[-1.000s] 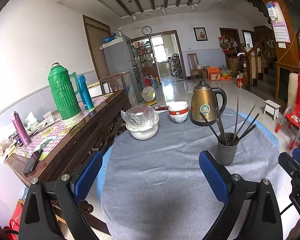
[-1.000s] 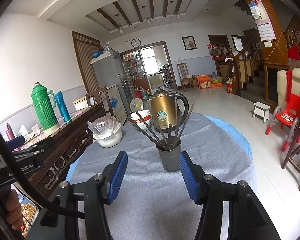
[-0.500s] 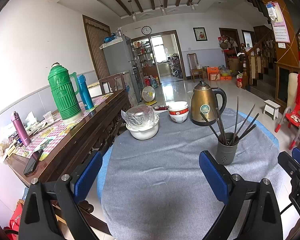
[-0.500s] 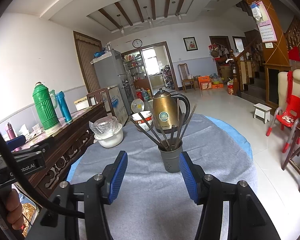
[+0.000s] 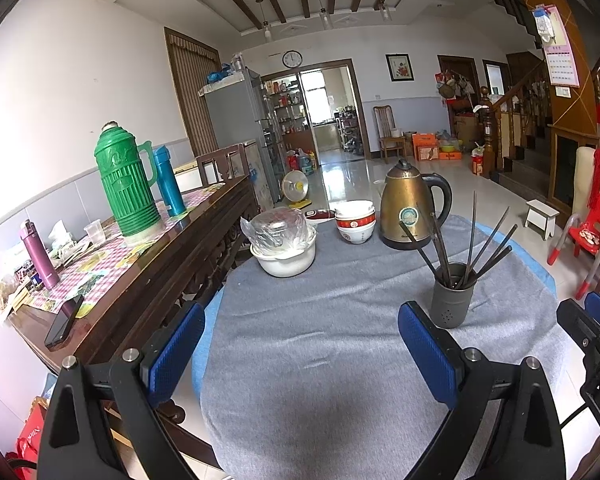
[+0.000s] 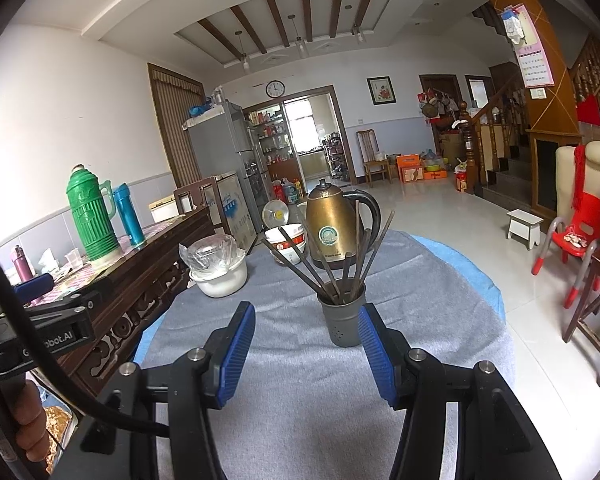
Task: Organize utensils
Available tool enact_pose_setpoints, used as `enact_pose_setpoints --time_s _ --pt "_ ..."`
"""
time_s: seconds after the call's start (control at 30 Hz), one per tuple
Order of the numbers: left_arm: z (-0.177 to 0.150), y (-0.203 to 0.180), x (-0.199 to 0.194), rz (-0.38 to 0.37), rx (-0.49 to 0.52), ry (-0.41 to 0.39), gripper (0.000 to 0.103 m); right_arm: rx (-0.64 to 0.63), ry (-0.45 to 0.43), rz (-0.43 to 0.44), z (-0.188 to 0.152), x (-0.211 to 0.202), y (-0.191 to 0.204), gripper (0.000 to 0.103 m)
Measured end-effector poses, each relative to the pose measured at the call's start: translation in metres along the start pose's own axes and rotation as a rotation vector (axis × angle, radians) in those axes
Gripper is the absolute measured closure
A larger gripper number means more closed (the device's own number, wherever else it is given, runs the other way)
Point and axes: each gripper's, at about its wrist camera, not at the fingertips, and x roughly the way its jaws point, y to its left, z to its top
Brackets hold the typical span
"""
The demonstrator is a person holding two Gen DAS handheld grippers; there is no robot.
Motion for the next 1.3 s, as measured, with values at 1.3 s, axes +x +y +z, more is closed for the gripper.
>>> enact_pose_setpoints --time_s 1.3 --pt "0.002 -0.003 0.026 -0.067 -0.016 0.017 0.006 -0.022 -0.033 -0.074 0.009 0.008 -0.007 0.046"
